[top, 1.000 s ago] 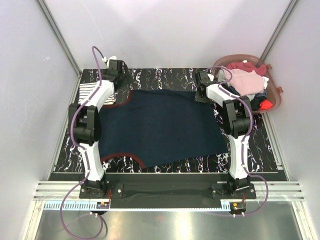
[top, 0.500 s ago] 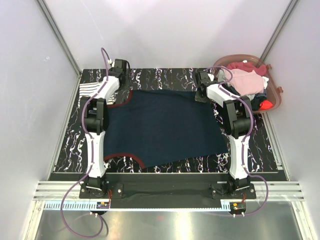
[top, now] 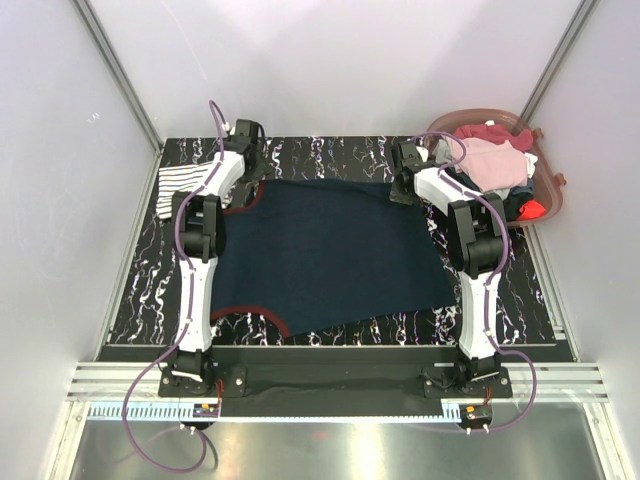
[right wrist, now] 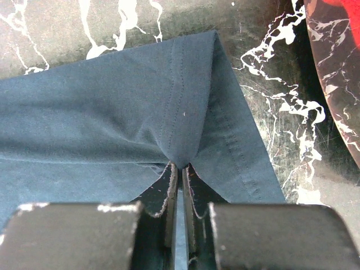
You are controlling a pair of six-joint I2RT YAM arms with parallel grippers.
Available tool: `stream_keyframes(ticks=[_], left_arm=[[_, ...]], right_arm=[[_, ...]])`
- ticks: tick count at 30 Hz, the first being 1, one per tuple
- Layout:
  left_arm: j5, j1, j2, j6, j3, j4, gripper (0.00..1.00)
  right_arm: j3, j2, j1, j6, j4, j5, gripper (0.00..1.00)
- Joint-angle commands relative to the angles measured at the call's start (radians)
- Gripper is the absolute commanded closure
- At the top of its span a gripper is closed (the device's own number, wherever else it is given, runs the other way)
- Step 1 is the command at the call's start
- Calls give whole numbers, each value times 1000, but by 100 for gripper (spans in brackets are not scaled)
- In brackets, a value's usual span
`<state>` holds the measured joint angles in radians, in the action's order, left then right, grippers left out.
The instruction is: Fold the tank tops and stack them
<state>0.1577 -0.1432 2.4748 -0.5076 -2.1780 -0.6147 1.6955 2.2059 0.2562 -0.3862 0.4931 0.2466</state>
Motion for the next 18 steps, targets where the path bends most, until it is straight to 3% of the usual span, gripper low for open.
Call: stream_keyframes(ticks=[1, 8, 14, 18], left_arm=[[-4, -1, 21, -22, -65, -33, 48], [-35, -12, 41, -25, -71, -42, 64], [-37, -12, 1, -9, -63, -22, 94], [-30, -10, -54, 0, -26, 4, 100]], right_arm=[[-2, -75, -2, 9, -13, -1, 91], [3, -75, -2, 7, -16, -3, 91], [41, -60, -2, 13, 4, 3, 92], [96, -45, -2, 17, 36, 2, 93]])
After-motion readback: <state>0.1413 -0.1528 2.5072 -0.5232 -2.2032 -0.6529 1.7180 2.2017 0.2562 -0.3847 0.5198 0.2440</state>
